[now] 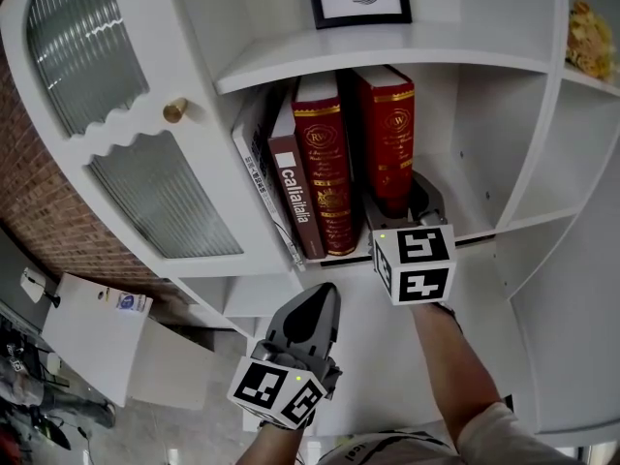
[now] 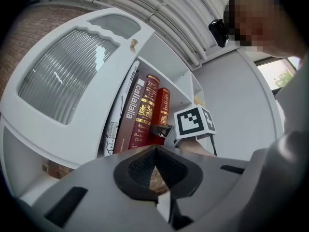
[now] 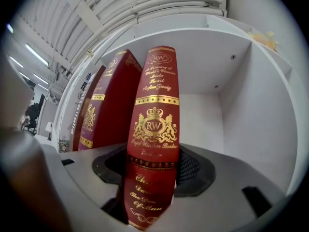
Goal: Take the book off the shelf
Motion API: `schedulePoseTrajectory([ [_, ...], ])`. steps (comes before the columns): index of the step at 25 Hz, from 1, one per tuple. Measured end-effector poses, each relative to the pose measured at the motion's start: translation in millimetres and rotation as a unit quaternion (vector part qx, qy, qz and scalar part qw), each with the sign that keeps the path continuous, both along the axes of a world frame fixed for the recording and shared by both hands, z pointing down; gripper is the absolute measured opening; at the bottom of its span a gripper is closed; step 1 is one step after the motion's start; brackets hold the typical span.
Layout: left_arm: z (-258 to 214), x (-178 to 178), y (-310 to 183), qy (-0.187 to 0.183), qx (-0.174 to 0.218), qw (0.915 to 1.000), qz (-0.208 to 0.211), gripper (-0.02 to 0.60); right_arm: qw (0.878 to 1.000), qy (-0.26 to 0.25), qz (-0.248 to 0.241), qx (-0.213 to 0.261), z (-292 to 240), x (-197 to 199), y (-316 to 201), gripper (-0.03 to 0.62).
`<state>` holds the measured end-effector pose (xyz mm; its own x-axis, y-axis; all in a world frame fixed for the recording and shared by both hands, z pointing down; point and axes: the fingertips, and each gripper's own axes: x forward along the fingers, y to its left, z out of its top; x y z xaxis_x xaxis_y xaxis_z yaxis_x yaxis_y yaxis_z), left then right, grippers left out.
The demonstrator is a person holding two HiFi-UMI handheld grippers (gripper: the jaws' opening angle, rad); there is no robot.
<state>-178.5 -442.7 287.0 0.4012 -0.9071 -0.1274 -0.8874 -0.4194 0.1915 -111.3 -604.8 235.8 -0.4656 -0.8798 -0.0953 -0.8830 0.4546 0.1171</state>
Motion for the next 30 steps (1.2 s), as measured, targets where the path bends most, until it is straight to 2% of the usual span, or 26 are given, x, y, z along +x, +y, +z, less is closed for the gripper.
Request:
schedulePoseTrajectory([
  [18, 1.6, 32.0, 11.4, -0.009, -0.001, 0.9998, 0.019, 0.011, 0.996, -0.065, -0.045, 0.033, -5.0, 52.6, 56.6, 0.247],
  [23, -0.1, 39.6, 15.9, -0.011, -0.001, 0.9998, 0.016, 0.011, 0.996, -0.061, -0.053, 0.035, -3.1, 59.0, 67.6, 0.249],
  [30, 4.2, 45.9, 22.2, -0.011, -0.009, 0.9999, -0.004, 0.011, 0.992, -0.080, -0.084, 0.043, -4.9, 72.8, 87.6, 0.248],
])
